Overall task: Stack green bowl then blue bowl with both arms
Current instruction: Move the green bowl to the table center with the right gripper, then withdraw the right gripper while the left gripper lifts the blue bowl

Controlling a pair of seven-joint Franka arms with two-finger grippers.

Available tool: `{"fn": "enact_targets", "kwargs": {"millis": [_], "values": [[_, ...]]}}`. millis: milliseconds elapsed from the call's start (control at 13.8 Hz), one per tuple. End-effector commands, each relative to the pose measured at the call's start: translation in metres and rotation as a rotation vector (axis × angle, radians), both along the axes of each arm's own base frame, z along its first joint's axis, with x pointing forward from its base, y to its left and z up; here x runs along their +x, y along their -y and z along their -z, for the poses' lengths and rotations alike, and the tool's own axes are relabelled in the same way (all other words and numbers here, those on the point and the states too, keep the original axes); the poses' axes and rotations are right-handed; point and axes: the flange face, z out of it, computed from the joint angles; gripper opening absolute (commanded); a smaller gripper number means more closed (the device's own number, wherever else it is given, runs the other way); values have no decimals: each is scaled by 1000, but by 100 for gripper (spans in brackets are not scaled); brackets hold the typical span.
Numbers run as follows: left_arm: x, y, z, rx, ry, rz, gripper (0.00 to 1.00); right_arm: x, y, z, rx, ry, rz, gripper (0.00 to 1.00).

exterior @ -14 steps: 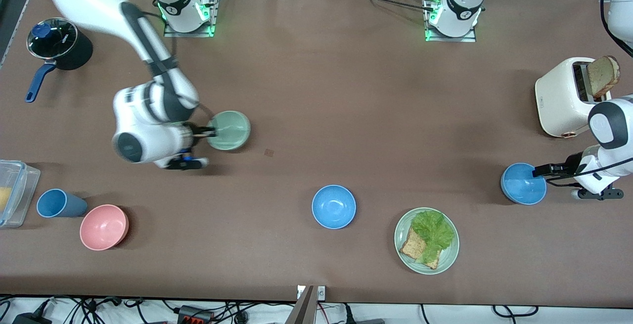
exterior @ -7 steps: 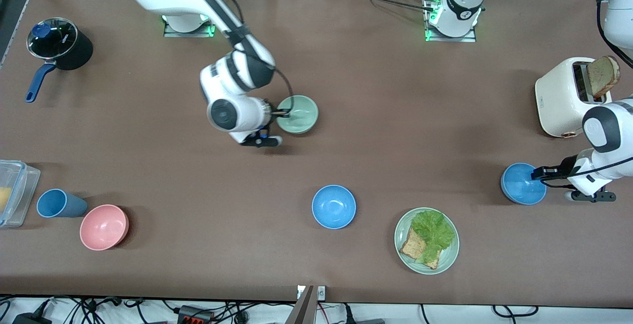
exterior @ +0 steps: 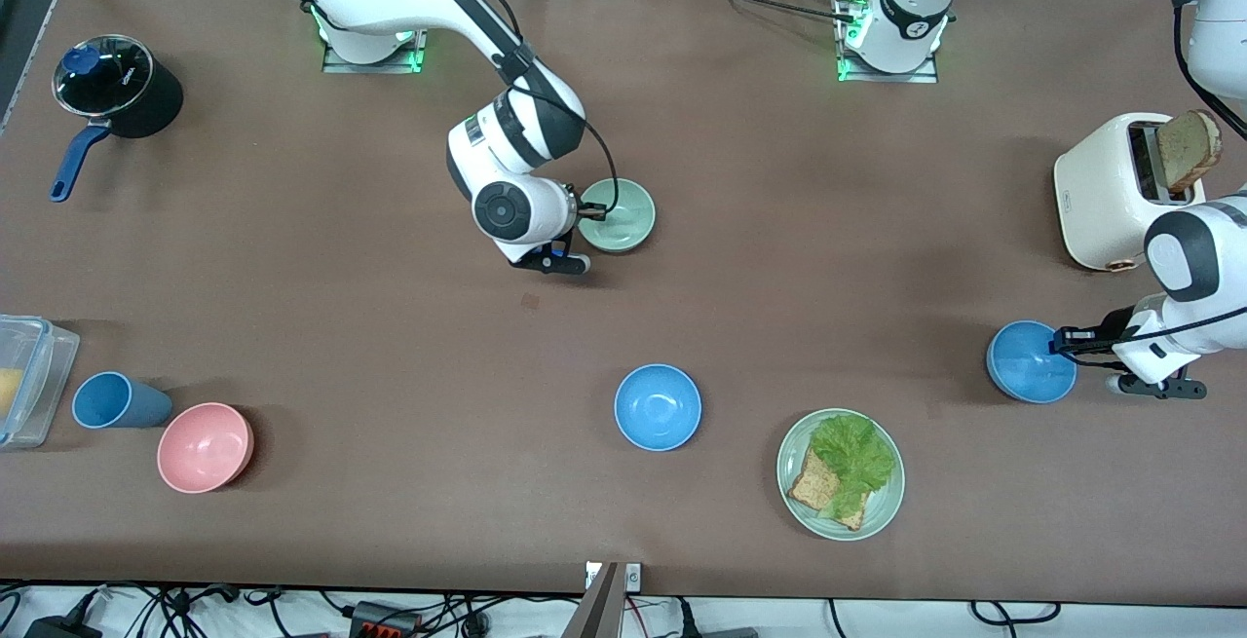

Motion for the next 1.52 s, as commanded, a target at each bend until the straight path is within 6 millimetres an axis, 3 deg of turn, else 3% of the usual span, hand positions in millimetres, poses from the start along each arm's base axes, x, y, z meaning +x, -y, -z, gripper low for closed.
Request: {"fn": "enact_targets", "kwargs": {"millis": [0,72,145,289,506,795,867,1157,1301,1446], "values": [[7,0,4,13,9,31,19,0,-7,-1,-3,-7,29,0],[8,0,2,12,17,29,15,1,-6,0,-4,-10,36,56],[8,0,1,10,19,27,11,2,-5,-2,-9,-10,47,100],[11,4,-5,6,25,16,0,12,-9,-24,-10,37,35,100],[9,10,-21,-2,-5,28,0,40,5,-100,2,141,25,100],[6,50,-87,-21,-69,51,0,91,49,-214,-95,298,-44,100],[4,65,-105,-23,-90,40,0,104,63,-238,-113,343,-39,100],[-6,144,-167,-15,-168,-31,0,146,138,-283,-117,364,-23,100],[-12,193,-190,-24,-193,-88,0,165,189,-291,-126,345,1,100],[-20,235,-210,-66,-229,-178,0,181,246,-312,-117,368,30,100]]}}
